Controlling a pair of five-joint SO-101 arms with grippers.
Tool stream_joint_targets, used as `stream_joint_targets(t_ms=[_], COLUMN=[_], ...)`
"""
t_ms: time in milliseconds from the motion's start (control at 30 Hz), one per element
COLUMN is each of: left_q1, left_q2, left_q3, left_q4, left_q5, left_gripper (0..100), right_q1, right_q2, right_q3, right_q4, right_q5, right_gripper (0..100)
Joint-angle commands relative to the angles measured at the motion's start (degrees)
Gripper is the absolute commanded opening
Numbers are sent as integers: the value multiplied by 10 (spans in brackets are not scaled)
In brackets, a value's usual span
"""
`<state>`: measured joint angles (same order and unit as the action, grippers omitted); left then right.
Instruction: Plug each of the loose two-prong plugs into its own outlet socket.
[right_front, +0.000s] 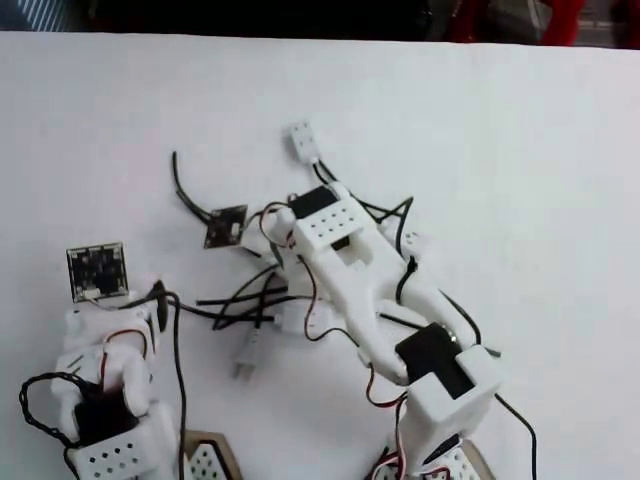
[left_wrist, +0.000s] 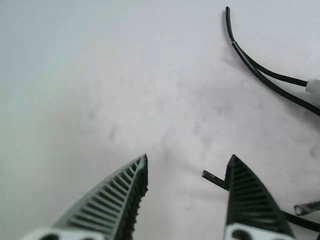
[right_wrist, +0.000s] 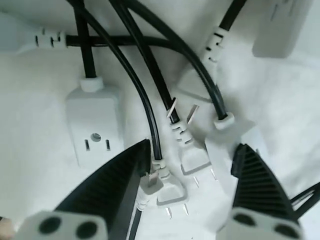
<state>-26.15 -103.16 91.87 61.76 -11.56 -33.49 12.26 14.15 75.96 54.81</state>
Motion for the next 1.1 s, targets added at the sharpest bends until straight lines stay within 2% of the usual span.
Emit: stream_joint_targets(t_ms=[0,400,500,700,900,1067], left_q1=[-7,-7,-7,-7,-7,-7], left_q2=[-6,-6,-6,-6,-6,-6], left_q3=[-4,-4,-4,-4,-4,-4], left_q4=[-10,-10,-10,-10,-9,-9], left_q5=[4,4,4,4,4,4], left_gripper=[259,259,259,259,259,259], right_q1=[-9,-11,-31,-54,13,66], right_q2=[-4,-104,-109,-78,0,79], right_q3=[3,-2,2,25,-1,-86], right_q4=[50,116,128,87,19,15], right_q5=[4,-2,-2,-3,-2,3], right_gripper=[248,248,248,248,248,247])
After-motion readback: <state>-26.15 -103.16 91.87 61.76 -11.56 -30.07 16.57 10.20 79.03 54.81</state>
